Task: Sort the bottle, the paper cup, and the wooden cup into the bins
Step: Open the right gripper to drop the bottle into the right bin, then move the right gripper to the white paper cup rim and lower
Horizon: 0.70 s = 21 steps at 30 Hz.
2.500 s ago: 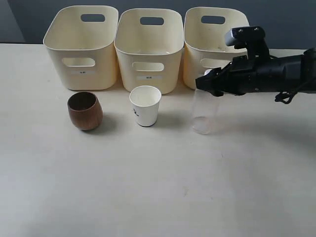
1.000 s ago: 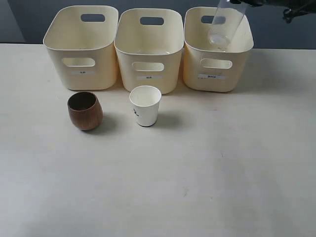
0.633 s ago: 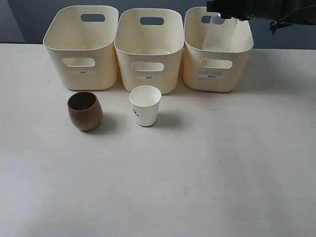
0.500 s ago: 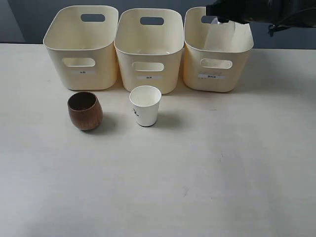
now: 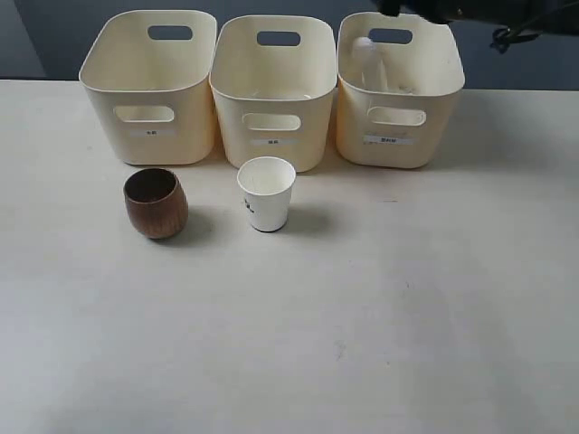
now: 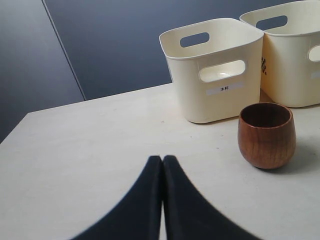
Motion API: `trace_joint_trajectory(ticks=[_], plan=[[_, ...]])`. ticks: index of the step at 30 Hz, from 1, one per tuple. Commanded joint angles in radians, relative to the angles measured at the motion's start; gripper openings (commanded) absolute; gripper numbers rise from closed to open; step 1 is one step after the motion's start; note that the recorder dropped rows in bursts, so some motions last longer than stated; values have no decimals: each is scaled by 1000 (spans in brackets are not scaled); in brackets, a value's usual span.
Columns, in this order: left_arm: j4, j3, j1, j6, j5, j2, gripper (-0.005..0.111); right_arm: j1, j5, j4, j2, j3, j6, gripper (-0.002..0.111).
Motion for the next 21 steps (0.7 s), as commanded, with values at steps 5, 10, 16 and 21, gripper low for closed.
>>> trace_joint_trajectory(ticks=[5, 10, 16, 21], plan=[[0, 1, -3, -2, -5, -5, 0, -2, 345, -144, -34, -4, 237, 77], [0, 1, -3, -2, -5, -5, 0, 9, 445, -342, -34, -4, 416, 77], [0, 1, -3, -2, -5, -5, 0, 88, 479, -524, -34, -4, 584, 77], [0, 1, -3, -2, -5, -5, 0, 172, 468, -602, -34, -4, 646, 77]])
